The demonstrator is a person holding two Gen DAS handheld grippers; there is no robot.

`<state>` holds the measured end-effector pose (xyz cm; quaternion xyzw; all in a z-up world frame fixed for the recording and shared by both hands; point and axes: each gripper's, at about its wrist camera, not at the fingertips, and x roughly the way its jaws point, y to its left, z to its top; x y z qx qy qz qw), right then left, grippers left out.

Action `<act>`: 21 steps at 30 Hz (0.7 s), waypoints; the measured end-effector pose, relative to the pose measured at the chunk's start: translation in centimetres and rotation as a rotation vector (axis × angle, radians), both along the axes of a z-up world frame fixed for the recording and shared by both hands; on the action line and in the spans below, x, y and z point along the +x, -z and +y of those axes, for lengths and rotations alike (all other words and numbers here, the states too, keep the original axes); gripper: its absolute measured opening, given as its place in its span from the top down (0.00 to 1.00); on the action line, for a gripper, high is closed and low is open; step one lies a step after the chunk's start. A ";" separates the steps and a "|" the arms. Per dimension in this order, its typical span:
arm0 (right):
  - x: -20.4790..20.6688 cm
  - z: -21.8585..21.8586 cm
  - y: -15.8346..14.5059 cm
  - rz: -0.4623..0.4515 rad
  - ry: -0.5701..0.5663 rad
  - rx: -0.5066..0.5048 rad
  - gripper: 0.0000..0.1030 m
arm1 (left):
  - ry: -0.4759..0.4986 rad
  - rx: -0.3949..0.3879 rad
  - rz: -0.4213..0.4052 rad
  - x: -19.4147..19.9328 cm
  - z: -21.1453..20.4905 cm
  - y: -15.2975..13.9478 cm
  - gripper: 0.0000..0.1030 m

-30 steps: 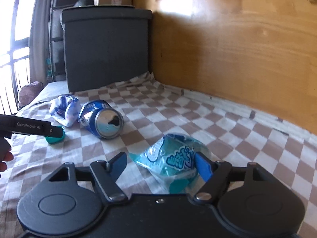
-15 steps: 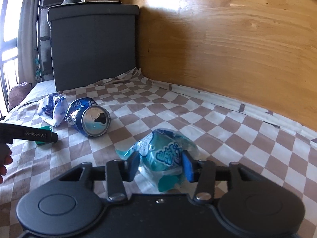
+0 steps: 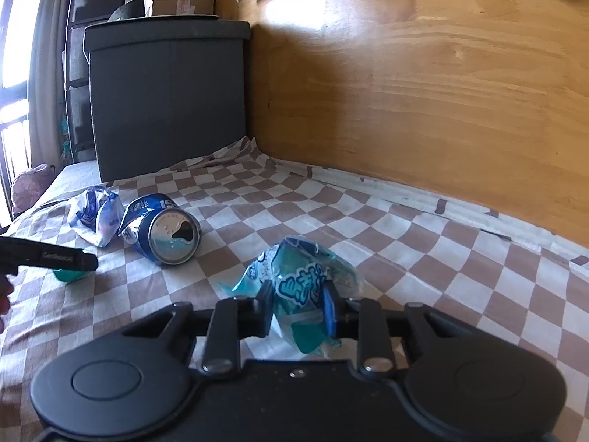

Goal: Collect trash
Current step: 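Grasp the light blue wrapper with the right tool while the left tool grasps the teal cap, then carry the light blue wrapper and teal cap over the wastebasket with both tools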

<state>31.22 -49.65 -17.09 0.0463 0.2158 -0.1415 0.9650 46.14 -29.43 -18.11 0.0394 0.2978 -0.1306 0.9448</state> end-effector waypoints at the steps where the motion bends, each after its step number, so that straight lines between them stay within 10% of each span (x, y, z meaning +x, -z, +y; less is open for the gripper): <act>1: 0.0 0.0 -0.1 -0.002 -0.001 0.004 0.74 | 0.008 -0.002 -0.007 -0.5 0.1 -0.3 0.51; 21: -1.9 4.3 -2.8 -0.038 -0.081 0.007 0.74 | 0.042 -0.041 -0.052 -8.6 6.8 -5.2 0.51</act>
